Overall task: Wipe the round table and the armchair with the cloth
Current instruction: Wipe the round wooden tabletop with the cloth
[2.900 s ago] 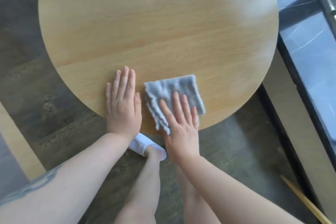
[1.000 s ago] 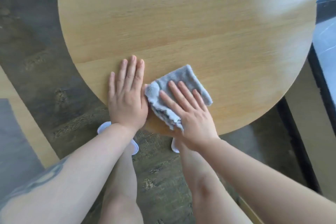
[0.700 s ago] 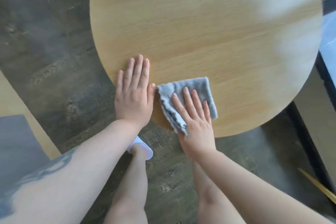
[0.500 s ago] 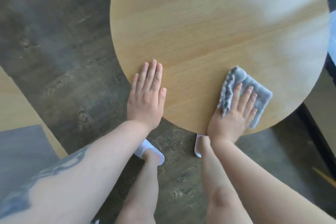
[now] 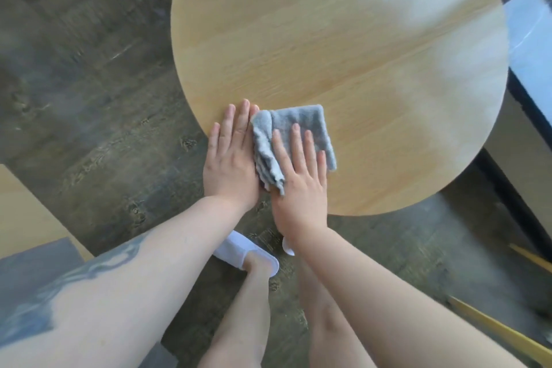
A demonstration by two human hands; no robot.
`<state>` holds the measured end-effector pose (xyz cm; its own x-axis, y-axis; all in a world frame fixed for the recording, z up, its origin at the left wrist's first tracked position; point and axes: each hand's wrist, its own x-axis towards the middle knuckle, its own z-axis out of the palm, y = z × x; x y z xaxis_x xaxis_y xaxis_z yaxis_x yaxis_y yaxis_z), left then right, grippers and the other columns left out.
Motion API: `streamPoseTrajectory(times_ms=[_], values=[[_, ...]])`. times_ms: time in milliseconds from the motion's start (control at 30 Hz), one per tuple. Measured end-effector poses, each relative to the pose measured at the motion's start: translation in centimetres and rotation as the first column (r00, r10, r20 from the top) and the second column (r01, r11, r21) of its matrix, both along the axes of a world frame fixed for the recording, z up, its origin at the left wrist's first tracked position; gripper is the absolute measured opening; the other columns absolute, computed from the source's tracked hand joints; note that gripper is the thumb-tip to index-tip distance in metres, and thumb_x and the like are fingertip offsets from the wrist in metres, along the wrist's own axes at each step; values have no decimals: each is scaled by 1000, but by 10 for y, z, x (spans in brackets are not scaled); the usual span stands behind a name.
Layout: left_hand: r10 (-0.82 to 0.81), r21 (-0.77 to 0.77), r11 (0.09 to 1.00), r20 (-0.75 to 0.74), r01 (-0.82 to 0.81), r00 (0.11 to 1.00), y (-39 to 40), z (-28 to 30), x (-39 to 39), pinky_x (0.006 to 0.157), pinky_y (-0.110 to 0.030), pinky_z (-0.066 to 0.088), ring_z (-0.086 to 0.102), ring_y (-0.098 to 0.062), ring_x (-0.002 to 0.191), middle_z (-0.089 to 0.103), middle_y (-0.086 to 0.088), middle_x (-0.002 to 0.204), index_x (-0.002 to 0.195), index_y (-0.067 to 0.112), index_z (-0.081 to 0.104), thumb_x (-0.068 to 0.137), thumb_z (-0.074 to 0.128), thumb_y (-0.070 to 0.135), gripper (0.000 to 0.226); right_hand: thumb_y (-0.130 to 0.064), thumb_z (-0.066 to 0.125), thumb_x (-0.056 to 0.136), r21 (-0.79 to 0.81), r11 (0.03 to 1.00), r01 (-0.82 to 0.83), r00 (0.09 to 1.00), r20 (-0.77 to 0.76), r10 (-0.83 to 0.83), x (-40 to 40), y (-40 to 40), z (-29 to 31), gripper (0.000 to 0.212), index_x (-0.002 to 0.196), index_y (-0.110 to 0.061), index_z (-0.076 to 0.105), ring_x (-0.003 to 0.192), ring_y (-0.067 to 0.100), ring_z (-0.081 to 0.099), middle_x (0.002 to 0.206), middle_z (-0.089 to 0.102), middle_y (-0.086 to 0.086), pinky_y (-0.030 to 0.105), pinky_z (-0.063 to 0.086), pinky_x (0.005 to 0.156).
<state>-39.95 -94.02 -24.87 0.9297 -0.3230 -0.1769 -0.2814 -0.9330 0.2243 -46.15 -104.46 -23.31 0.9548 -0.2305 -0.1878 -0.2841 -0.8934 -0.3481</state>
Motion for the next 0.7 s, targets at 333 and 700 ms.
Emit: streamPoseTrajectory(times_ms=[333,700], values=[[-42,-1,999,-21,42,999,20,1,37,116,-31,-12,-8,-17,147,-12,5,158,153,20,-4,99,11,42,60,-14,40,76,-75,951,300,953,52,-297,-6,-23,-6,81,152,-11,13,147,16,1,159,7,2,36,-2,119],[163,-179,968,-91,-177,982,31,9,69,117,-26,-11,-9,-10,147,-4,6,159,154,18,7,99,16,38,59,-8,58,68,0,965,261,965,-17,-261,4,-19,7,97,152,-31,16,148,17,-3,160,5,-5,40,0,118]])
